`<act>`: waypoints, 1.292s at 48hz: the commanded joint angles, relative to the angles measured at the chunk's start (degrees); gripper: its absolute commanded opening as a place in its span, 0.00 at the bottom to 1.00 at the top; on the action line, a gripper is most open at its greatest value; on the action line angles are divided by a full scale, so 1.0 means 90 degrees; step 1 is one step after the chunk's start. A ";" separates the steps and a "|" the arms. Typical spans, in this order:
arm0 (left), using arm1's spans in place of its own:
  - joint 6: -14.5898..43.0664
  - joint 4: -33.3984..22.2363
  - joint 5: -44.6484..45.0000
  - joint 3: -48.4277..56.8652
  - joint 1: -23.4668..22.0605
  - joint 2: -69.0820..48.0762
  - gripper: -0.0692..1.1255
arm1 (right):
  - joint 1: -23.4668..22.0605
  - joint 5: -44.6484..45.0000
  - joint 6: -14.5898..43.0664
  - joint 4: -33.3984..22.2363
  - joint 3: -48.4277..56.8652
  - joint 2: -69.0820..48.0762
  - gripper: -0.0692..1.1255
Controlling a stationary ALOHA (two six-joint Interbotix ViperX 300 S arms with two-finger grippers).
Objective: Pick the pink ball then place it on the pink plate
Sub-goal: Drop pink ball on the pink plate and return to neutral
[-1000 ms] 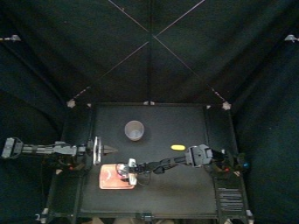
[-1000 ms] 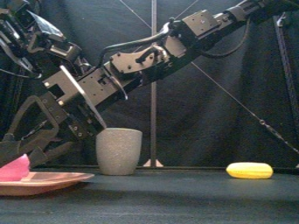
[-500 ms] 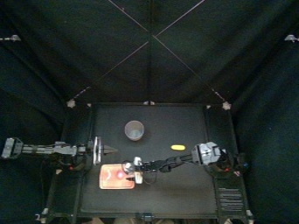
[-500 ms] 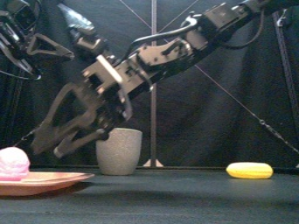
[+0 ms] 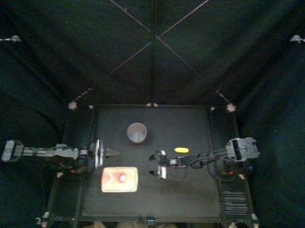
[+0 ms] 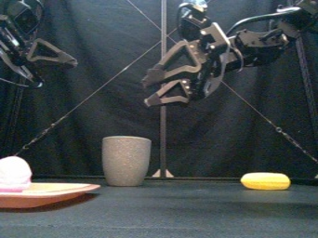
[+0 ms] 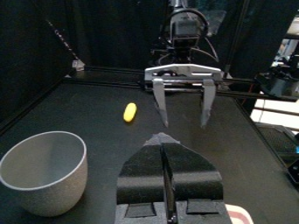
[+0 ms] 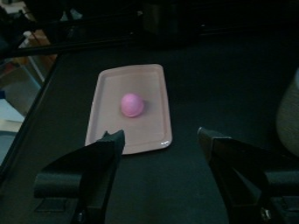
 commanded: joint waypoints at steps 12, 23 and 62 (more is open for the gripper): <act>-0.0010 -0.0322 -0.0059 0.0098 -0.0049 0.0029 0.06 | -0.0127 -0.0820 -0.0020 0.0273 0.1084 -0.1289 0.88; 0.0000 -0.0361 -0.0059 0.0107 -0.0049 0.0039 0.06 | -0.0215 -0.0908 -0.0029 0.0225 0.1025 -0.1357 0.88; -0.0010 -0.0488 -0.0186 0.0342 -0.0049 0.0029 0.05 | -0.0459 -0.0996 0.0000 0.0283 0.0977 -0.1221 0.88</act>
